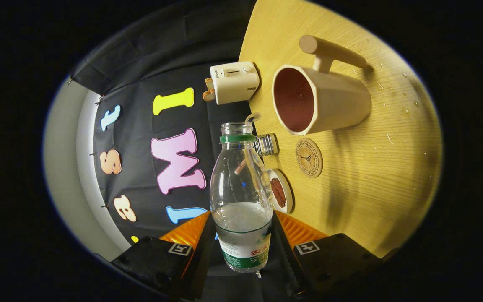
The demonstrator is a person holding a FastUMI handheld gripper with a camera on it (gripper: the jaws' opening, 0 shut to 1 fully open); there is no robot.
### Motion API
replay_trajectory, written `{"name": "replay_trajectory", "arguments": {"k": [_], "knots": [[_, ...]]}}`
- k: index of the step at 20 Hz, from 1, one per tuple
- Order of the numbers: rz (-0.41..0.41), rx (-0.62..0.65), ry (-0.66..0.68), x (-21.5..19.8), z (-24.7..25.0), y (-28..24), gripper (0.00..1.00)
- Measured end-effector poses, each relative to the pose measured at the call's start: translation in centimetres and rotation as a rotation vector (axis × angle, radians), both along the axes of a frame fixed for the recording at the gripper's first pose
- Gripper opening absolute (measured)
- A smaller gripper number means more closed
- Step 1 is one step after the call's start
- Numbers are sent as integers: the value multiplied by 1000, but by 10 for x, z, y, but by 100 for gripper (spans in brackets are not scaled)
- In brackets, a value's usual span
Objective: Take the bottle from table, then pour the juice into the cup, finally place the bottle on the coaster
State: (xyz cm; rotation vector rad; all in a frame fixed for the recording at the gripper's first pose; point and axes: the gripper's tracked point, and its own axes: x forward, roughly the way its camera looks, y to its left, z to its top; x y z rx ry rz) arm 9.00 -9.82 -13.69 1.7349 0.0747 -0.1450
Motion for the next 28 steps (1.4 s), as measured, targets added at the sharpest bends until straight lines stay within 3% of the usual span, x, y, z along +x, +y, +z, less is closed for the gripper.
{"name": "replay_trajectory", "arguments": {"k": [28], "knots": [[-52,88,-28,8,13,4,74]]}}
